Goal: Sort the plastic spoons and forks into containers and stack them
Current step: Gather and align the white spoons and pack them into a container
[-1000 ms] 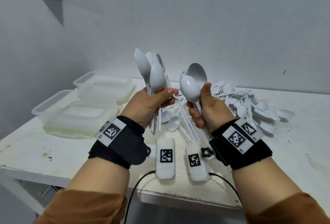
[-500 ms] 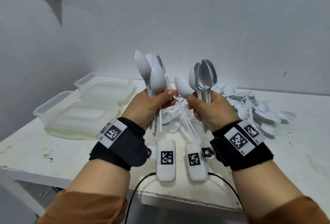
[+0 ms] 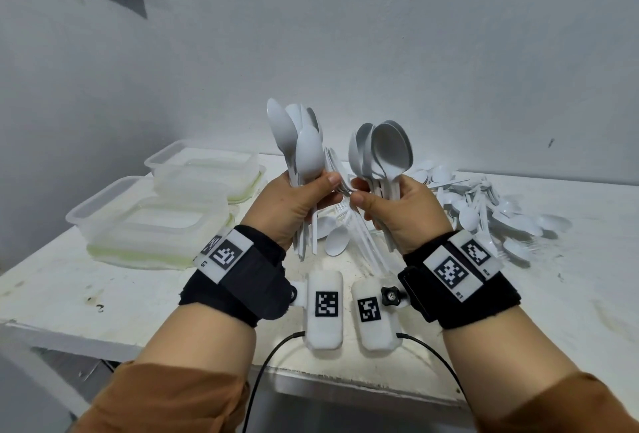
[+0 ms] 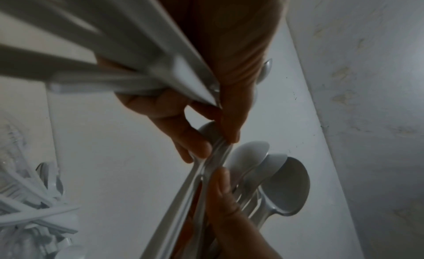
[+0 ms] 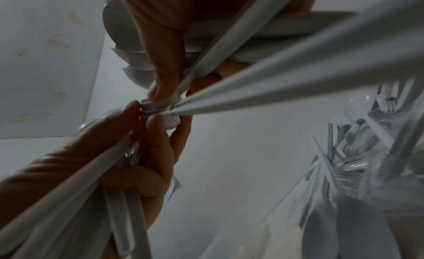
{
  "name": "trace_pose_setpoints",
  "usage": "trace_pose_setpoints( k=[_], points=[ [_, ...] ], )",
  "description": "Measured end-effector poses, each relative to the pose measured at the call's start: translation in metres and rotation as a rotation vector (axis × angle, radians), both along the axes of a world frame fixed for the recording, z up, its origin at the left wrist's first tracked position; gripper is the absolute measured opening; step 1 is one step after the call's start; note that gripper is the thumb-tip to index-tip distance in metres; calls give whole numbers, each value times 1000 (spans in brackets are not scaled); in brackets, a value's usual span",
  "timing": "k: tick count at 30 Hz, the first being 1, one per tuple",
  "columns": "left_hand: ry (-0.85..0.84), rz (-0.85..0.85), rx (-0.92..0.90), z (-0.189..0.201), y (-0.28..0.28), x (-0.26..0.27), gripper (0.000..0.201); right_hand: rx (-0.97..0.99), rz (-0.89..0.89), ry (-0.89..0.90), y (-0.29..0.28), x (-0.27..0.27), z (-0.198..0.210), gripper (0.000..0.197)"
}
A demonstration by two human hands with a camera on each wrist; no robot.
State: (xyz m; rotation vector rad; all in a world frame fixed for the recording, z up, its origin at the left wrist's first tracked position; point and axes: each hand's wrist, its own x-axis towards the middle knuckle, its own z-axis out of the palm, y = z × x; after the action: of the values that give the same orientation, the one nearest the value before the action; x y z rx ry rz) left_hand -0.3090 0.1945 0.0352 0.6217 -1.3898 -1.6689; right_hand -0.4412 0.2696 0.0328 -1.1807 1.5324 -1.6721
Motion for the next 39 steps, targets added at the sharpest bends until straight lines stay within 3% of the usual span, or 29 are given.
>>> trace_pose_setpoints(
  k=[7,12,16,20,25,32,39],
  points=[
    [7,-37,-39,0,3,1,22,-16,27,-20,3,4,2,22],
    [-58,-16,-95,-5,-1,2,16,-51,42,-85,2,4,1,20],
    [0,-17,-72,-2,2,1,33,-54,34,-79,2,4,0,16],
    [-10,12,-49,2,6,2,6,-61,-13,-92,1,2,-1,15],
    [-50,31,-67,2,5,6,14,-89,-74,-49,4,-3,2,14],
    [-23,-8,-51,2,8,4,3,-50,12,-14,0,5,-2,18],
    [38,-11,-9,1,9,3,12,-22,50,58,-1,9,-1,24]
  ],
)
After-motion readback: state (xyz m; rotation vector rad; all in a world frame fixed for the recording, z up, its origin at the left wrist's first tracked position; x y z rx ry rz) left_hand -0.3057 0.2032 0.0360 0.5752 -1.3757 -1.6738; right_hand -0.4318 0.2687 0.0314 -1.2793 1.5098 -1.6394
